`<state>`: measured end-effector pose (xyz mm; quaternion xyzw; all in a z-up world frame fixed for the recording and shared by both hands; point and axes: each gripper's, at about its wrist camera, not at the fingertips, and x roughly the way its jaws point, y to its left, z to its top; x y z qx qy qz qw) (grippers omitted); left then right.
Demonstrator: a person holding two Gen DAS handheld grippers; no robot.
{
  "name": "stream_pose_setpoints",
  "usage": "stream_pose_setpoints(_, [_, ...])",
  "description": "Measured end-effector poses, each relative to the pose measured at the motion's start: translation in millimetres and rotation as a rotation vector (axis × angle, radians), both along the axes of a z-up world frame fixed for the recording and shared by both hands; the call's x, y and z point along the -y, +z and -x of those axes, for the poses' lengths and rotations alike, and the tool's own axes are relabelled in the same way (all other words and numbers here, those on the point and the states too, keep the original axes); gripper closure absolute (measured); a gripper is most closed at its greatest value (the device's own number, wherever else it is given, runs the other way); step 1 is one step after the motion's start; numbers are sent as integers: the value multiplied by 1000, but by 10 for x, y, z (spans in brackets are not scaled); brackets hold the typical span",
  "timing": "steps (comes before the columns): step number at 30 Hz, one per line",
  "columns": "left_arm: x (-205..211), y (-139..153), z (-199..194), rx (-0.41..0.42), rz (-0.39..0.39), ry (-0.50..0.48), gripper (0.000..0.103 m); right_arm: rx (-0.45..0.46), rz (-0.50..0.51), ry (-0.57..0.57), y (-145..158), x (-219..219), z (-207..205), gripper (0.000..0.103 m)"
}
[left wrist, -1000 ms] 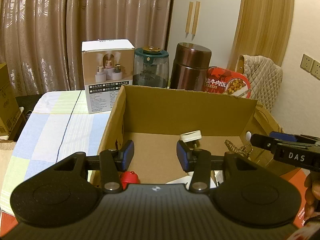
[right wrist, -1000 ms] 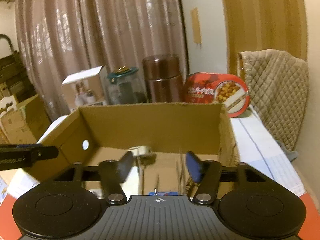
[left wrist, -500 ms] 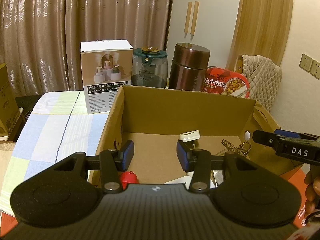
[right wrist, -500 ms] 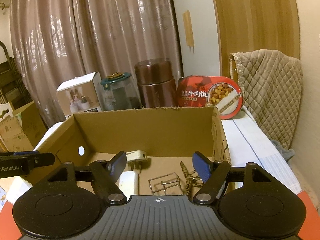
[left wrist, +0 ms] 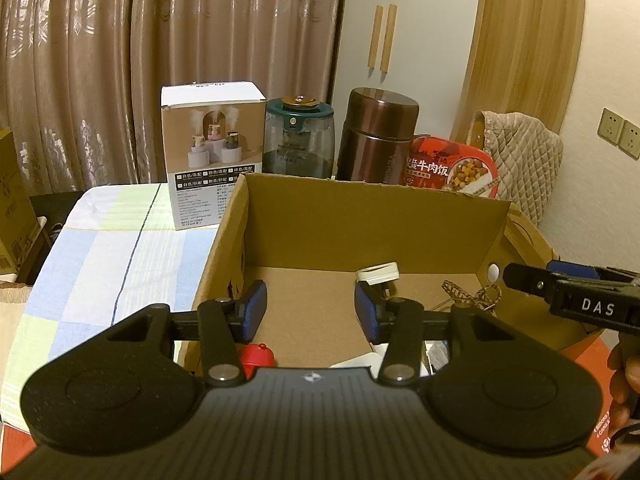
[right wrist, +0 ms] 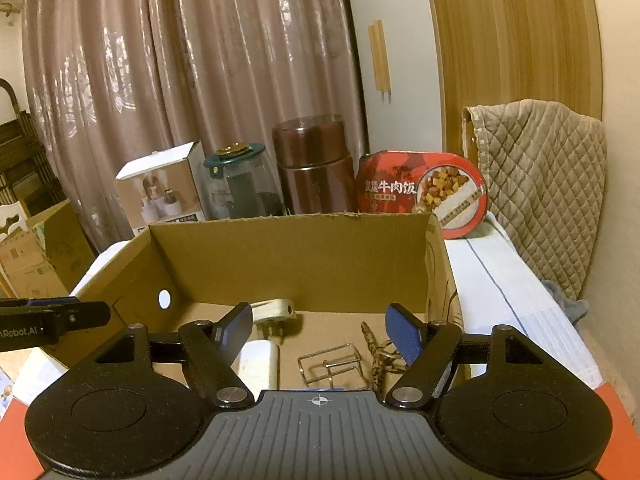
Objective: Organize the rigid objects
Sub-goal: 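Open left tool to drop the figure while right tool releases the wire clip in the box, then withdraw both open tools from the box back over the mat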
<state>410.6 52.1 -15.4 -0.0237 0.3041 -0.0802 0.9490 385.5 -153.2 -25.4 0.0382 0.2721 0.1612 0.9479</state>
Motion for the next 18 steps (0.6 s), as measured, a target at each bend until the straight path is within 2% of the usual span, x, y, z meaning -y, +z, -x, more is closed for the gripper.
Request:
stream_pose_setpoints(6, [-31,155,153,52,9,8,56,55,-35,-6,123,83,108,32])
stream_pose_setpoints(12, [-37,335,556,119,30,25,40,143,-59,3,316,167,394,32])
stream_pose_setpoints(14, [-33,334,731,130,19,24,33,157,-64,9,356,197,514,32])
stream_pose_setpoints(18, [-62,217,1104,125,-2,35,28,181,-65,38,415,246,805,32])
